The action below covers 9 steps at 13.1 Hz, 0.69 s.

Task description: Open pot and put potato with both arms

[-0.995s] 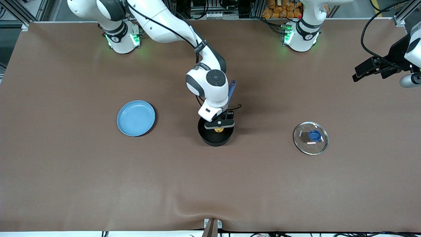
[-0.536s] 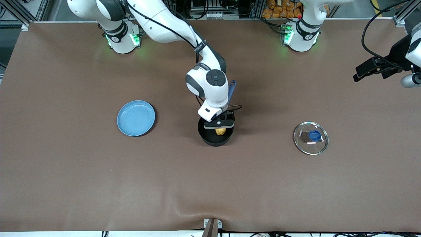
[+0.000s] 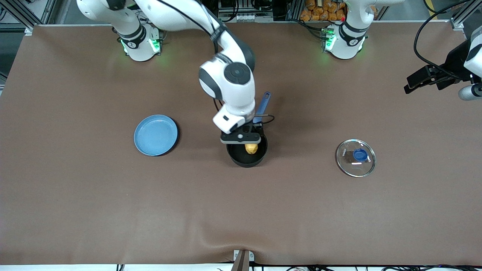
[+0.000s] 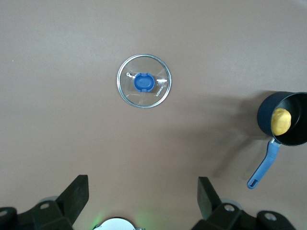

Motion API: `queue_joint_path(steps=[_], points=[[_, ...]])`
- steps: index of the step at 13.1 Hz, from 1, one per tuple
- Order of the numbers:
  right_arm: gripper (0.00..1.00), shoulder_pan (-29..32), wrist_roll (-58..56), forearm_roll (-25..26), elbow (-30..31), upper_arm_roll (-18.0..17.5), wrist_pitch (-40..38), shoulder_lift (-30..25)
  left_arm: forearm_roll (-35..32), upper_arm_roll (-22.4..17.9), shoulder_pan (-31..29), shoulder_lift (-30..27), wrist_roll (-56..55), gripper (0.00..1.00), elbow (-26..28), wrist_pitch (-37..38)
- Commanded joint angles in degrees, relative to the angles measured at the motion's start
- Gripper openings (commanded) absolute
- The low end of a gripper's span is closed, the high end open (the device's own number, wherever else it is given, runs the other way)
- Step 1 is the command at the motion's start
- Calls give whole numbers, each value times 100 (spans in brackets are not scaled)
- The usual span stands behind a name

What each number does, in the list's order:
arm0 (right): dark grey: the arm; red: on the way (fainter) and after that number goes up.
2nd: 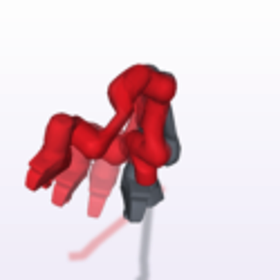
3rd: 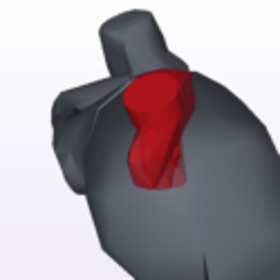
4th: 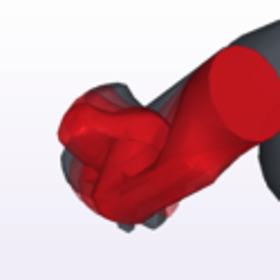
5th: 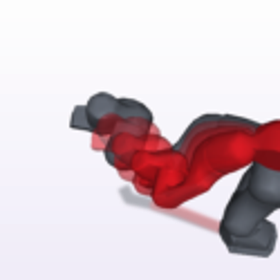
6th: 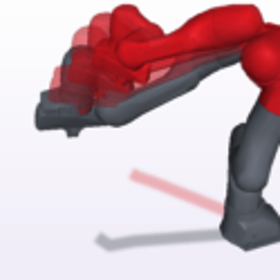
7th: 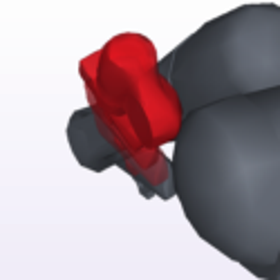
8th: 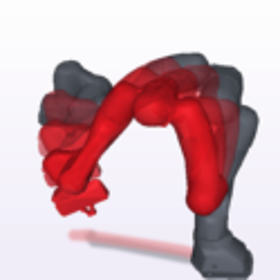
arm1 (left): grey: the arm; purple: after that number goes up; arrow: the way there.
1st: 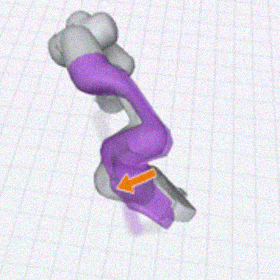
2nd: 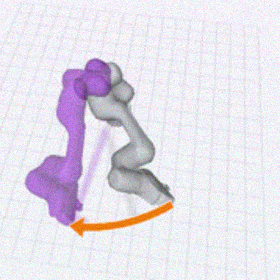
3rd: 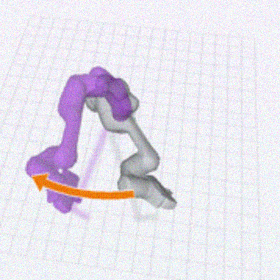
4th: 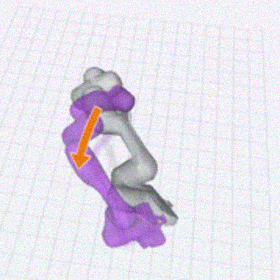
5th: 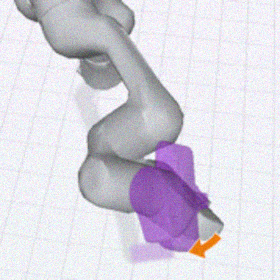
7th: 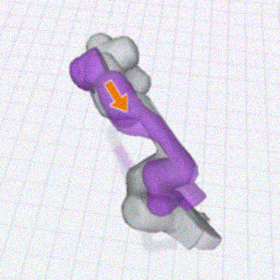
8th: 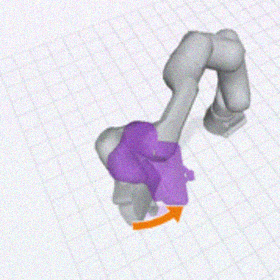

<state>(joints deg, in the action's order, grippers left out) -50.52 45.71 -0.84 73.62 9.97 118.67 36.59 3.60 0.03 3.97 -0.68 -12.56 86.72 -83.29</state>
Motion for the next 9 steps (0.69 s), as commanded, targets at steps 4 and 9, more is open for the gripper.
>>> queue_joint_path(steps=[4, 9], points=[[100, 893, -472, 23, 511, -364, -1766, -1950, 133, -30, -10, -55, 8, 100, 12, 41], [100, 2315, -1809, 84, 1065, -557, -3129, -3499, 124, -30, -10, -64, -1, 100, 3, 50]])
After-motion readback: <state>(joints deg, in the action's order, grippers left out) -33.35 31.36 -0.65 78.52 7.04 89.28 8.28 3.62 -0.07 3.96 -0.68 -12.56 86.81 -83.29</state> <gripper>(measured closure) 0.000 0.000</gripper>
